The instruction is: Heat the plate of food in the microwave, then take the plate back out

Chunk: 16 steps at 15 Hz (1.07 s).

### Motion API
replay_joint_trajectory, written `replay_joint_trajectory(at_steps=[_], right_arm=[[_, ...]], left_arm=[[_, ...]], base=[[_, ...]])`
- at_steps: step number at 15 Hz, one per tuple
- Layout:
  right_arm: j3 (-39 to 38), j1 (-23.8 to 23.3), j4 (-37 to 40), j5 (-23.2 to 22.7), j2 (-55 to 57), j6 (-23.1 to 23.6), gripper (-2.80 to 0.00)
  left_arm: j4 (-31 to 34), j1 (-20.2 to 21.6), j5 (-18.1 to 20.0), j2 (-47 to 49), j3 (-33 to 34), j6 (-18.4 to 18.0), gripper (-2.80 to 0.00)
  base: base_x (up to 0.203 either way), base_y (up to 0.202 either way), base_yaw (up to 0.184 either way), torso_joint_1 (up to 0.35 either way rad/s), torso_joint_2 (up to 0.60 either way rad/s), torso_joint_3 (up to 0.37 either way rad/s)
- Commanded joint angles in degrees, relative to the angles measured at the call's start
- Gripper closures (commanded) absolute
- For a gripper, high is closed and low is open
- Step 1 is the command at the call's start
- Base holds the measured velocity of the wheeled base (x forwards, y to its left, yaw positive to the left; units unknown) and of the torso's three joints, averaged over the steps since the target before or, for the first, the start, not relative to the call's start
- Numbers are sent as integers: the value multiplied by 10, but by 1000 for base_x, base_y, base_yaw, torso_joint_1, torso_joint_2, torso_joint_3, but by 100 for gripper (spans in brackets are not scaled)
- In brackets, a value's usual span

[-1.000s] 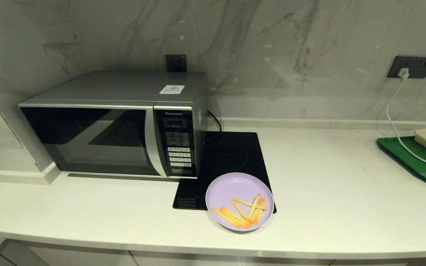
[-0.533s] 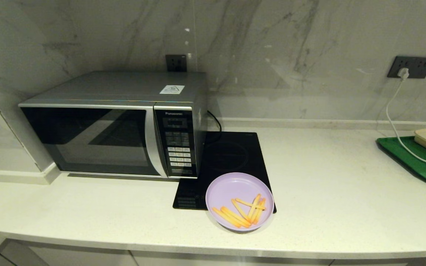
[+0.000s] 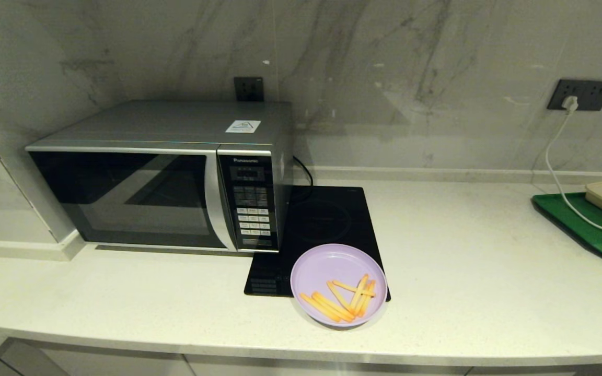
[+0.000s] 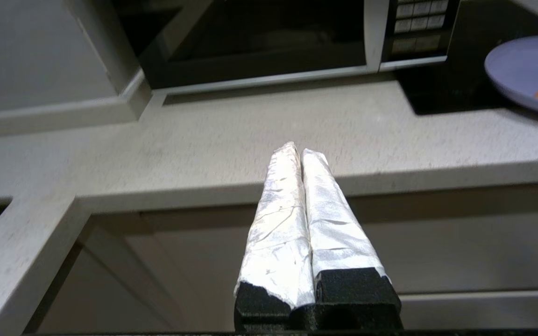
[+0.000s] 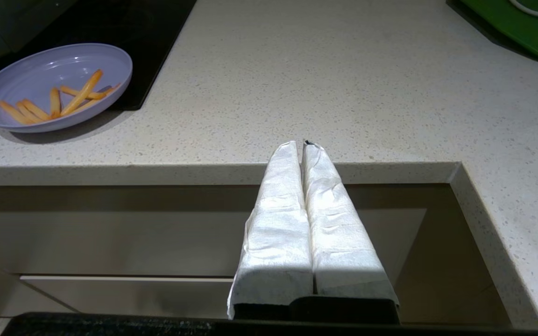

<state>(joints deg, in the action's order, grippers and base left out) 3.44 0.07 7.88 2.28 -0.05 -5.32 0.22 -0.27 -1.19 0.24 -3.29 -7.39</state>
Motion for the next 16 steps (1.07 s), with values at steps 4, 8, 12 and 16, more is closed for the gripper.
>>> replay_joint_trajectory(at_steps=[4, 8, 12, 16], right_arm=[[0, 0, 0, 0, 0, 0, 0], [0, 0, 0, 0, 0, 0, 0], [0, 0, 0, 0, 0, 0, 0], [0, 0, 0, 1, 0, -1, 0]], left_arm=[[-7, 0, 18, -2, 32, 49, 0], [-7, 0, 13, -2, 32, 57, 0], [-7, 0, 12, -2, 32, 74, 0], [-7, 0, 12, -2, 32, 83, 0]], base=[[0, 0, 0, 0, 0, 0], [0, 0, 0, 0, 0, 0], [0, 0, 0, 0, 0, 0], [0, 0, 0, 0, 0, 0]])
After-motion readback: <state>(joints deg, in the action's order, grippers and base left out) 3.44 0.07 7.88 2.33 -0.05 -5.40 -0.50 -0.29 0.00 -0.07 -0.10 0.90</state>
